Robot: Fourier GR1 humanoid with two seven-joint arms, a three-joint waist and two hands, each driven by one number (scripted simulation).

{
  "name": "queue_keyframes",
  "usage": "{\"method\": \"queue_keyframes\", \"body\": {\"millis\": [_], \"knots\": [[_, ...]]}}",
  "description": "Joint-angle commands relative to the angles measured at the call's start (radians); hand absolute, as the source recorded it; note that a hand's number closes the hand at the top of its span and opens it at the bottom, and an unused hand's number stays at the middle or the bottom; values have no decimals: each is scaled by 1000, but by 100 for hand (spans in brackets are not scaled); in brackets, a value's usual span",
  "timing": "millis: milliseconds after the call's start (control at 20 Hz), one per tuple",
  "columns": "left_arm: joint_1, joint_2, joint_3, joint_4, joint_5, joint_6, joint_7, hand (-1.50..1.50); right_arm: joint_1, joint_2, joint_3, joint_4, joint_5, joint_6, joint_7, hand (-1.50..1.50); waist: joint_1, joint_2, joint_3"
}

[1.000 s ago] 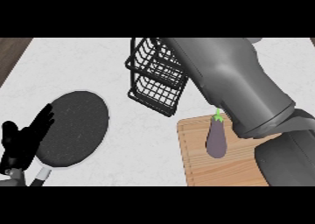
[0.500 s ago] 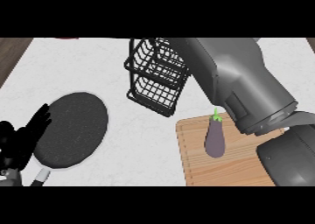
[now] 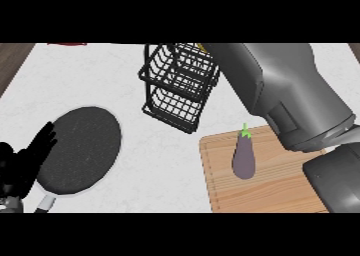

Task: Pick the lemon from the cutting board and place it in the tiered basket

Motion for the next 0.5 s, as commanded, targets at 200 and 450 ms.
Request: {"method": "queue_keyframes", "body": {"millis": [200,450], "knots": [[56,-16,4,-10,-8,13,-19,0,-60,-64,-87,-116,-38,-143,195,-150,-31,-18,2],[70,21,45,1,20,-11,-14,0,30,-88,-190,-254,-115,-277,177,-150,-74,-34,5]]}}
